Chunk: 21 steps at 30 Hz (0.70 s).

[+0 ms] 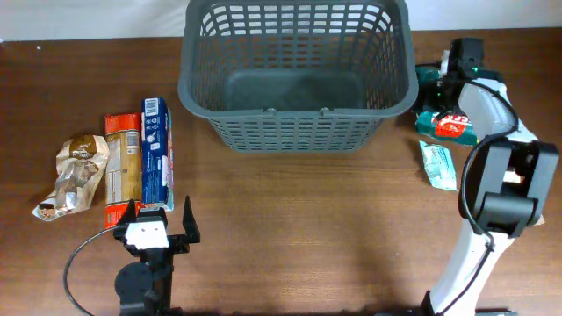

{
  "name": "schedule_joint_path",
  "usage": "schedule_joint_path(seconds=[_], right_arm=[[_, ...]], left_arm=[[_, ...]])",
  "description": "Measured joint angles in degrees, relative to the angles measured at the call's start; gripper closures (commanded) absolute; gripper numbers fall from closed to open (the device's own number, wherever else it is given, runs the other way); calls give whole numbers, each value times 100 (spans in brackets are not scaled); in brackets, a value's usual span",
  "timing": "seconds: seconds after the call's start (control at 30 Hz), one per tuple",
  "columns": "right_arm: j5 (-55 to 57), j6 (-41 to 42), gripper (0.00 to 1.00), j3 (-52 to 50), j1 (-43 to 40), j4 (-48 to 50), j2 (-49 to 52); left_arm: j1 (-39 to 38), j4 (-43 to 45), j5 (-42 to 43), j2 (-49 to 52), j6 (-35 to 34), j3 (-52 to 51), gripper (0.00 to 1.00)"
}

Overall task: Pack container
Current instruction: 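Reach the right gripper to the green Nescafe pouch and grasp it, then lift the Nescafe pouch with the right gripper and drop it into the basket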

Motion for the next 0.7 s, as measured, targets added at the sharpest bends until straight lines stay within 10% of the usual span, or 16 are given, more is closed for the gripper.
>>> schedule_joint_path(seconds=[0.07,0.17,0.23,0.7], right_arm=[[107,-31,6,48,7,92,92],[256,-92,79,157,7,188,236],[387,-120,97,205,-15,190,297],[365,-142,96,772,-57,-752,343]], left_arm=[[0,0,0,0,-2,0,1],[0,0,0,0,0,0,1],[0,0,0,0,0,0,1],[0,0,0,0,0,0,1]])
